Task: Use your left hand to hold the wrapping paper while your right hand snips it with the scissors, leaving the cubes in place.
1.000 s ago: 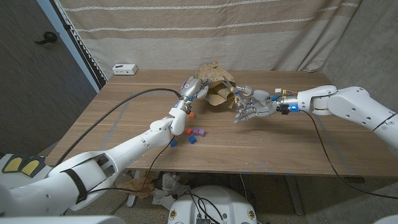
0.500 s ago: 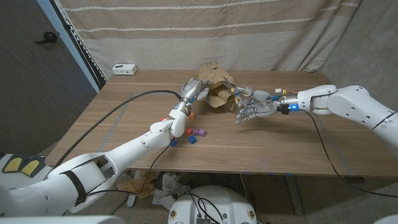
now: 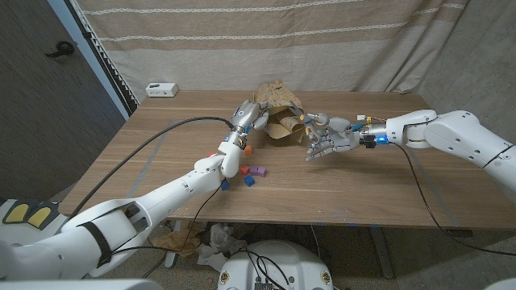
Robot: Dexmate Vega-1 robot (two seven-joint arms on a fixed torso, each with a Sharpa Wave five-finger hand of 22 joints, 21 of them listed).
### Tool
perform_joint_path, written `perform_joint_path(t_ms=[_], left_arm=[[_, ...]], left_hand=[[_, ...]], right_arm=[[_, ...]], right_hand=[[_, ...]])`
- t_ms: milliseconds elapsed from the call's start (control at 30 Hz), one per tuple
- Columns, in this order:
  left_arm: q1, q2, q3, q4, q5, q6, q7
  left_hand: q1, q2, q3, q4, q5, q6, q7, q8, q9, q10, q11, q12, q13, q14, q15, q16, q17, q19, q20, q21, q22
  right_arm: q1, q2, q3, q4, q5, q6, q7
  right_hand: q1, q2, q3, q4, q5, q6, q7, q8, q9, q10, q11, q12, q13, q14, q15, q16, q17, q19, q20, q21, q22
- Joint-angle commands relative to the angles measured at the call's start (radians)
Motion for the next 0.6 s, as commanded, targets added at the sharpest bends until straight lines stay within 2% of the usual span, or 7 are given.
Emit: perform_joint_path(t_ms=[33,600], left_arm=[[0.013,0.009,-0.003,-0.015,0.005,0.006,0.012],[0.042,0.03,-0.021,-0.059,-0.006,-0.01,0.001]], left_hand=[[0.006,0.001,-0.001,0.005,0.004,-0.001,-0.002,-0.004,0.005,0.01,-0.006,-0.007,0.006,-0.009,-0.107,-0.004,0.004,-0.004,-0.029,0.012,-0.001],[0.007,0.002,0.0,0.01,0.006,-0.006,-0.002,-0.007,0.012,0.008,-0.006,-0.013,0.012,-0.017,-0.107,-0.005,0.01,-0.01,-0.033,0.022,-0.008]], right_arm=[[0.001,-0.008,0.0,-0.008,0.0,-0.015,-0.007],[0.008,-0.014,0.0,-0.013,-0.006,-0.025,-0.011]], right_hand=[[0.001,0.006,-0.004,-0.006,-0.001,-0.172,0.177,-0.004,0.002,-0.005,0.002,0.032,0.006,-0.002,-0.047,-0.003,0.003,0.01,0.003,-0.005,0.0],[0.0,0.008,-0.004,-0.008,-0.003,-0.172,0.177,-0.007,0.005,-0.007,0.004,0.036,0.001,-0.001,-0.047,-0.005,0.002,0.013,0.006,-0.01,0.0]])
